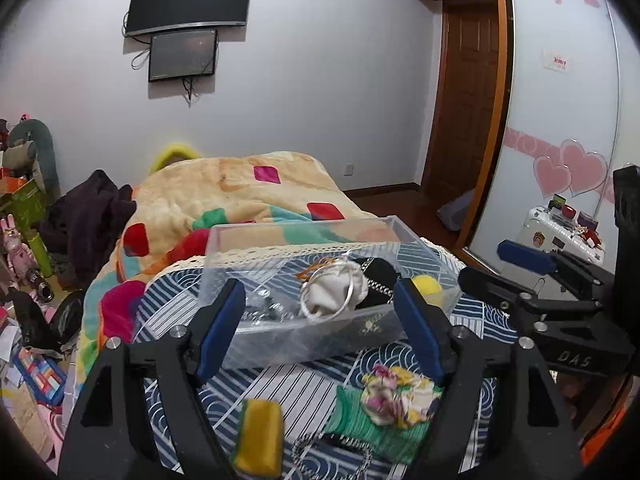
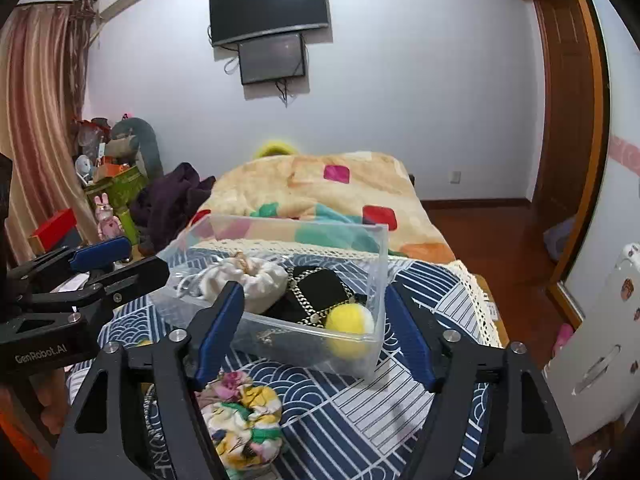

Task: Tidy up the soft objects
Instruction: 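Grasp the yellow-green sponge with the left tool while the right tool grasps the floral scrunchie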

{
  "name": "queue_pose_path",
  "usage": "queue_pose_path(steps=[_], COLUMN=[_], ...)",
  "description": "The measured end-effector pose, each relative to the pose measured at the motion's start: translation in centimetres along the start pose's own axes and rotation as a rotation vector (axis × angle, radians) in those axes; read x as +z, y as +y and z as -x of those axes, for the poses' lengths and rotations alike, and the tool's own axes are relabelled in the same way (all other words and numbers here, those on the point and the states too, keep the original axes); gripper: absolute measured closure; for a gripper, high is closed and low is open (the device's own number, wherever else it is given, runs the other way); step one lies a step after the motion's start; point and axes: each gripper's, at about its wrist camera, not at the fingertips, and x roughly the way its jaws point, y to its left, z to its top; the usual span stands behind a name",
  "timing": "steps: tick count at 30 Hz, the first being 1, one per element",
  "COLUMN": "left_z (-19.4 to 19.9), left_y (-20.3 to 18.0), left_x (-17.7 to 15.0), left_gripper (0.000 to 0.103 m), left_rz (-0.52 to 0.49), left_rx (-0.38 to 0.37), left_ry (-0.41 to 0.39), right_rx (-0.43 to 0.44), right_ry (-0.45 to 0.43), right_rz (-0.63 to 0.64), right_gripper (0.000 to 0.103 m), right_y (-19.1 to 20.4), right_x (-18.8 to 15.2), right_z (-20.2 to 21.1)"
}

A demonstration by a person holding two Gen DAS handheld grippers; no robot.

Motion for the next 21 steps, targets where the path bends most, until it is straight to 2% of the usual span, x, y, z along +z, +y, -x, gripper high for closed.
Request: queue_pose_path(steps=[3, 6, 10, 15, 21], left_z=[0.7, 0.8, 0.8, 0.2, -0.8], left_y=[0.3, 0.5, 0.9, 1.8, 1.9], left_x=[-1.1, -2.5, -4.7, -7.2, -8.5], left_gripper=[0.020, 0.020, 0.020, 0.020, 0.021], left_rz=[-0.008, -0.017, -0.015, 0.045, 0.021], left_rx=[0.024, 0.041, 0.063, 0.064, 0.120], left_ry=[0.002, 0.022, 0.055, 0.103, 0.128], right_rx=[0.010, 0.033, 0.057, 0.104, 0.148], right_ry=[-0.008, 0.010, 0.063, 0.147, 0.223], right_rz=[0.015, 0.025, 0.040, 0.047, 0.052], right_gripper=[0.024, 0.024, 0.024, 0.024, 0.024], right_y=[0.7, 1.5, 2.4, 3.5, 3.7], right_x=[-0.4, -1.3, -2.8, -4.9, -6.8], right_z=[0.3, 0.1, -1.0, -2.5, -3.5])
